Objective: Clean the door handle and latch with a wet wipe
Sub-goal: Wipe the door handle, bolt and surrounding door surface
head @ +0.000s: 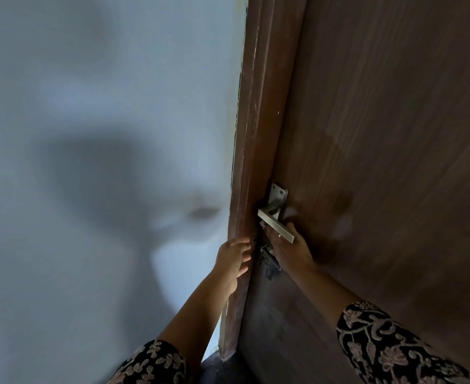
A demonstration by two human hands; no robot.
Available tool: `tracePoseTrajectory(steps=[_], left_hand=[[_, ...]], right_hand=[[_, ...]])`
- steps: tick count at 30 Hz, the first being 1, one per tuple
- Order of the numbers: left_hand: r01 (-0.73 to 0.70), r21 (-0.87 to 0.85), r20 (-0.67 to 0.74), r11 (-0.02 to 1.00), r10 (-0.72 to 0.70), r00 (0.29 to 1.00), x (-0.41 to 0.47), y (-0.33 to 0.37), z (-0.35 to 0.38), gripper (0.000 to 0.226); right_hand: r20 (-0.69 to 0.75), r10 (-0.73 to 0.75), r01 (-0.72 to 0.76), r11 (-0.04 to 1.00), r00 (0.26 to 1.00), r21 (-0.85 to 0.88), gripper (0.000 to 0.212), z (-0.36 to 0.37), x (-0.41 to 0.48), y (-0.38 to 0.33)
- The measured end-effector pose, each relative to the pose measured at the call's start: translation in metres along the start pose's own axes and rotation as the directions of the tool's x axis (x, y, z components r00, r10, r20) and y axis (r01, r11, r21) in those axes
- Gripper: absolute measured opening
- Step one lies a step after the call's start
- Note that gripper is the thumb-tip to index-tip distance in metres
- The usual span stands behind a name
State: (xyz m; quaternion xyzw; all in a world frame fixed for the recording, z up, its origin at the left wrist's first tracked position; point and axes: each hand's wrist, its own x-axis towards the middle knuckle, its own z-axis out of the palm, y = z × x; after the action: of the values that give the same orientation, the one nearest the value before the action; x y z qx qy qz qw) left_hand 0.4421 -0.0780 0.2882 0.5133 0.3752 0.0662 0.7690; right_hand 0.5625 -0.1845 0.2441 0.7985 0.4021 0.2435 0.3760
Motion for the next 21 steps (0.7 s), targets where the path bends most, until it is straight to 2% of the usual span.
tracePoseTrajectory(steps=[4, 6, 8, 12, 16, 18, 21], left_hand=[[-0.011, -0.004, -0.005, 1.000, 0.011, 1.000, 0.000, 0.002, 0.002, 0.022], [-0.009, -0.002, -0.008, 1.000, 0.009, 1.000, 0.000, 0.001, 0.003, 0.021], [-0.009, -0.010, -0.006, 1.000, 0.009, 1.000, -0.002, 0.000, 0.002, 0.020], [-0.002, 0.006, 0.001, 1.000, 0.002, 1.000, -0.005, -0.003, 0.001, 0.018], [0.000, 0.017, 0.019, 1.000, 0.000, 1.000, -0.013, -0.005, 0.001, 0.019], [-0.004, 0.018, 0.026, 1.000, 0.003, 1.000, -0.018, -0.005, 0.000, 0.019], [-0.009, 0.012, 0.021, 1.000, 0.008, 1.000, -0.026, -0.007, -0.003, 0.018]], right_hand=[[0.047, 0.112, -0.120, 0.966, 0.993, 0.228, 0.072, -0.007, -0.002, -0.010], [0.094, 0.013, -0.032, 0.980, 0.995, 0.196, 0.066, 0.009, -0.009, -0.019], [0.069, -0.083, 0.069, 0.980, 0.994, 0.188, 0.060, 0.020, -0.014, -0.017], [0.008, -0.119, 0.112, 0.956, 0.993, 0.273, 0.071, 0.025, -0.032, -0.006], [-0.001, -0.061, 0.059, 0.961, 0.998, 0.269, 0.078, 0.020, -0.053, 0.010], [-0.002, 0.021, -0.019, 0.971, 1.000, 0.239, 0.075, 0.009, -0.059, 0.022], [-0.086, 0.169, -0.146, 0.963, 0.982, 0.226, 0.072, -0.005, -0.061, 0.035]])
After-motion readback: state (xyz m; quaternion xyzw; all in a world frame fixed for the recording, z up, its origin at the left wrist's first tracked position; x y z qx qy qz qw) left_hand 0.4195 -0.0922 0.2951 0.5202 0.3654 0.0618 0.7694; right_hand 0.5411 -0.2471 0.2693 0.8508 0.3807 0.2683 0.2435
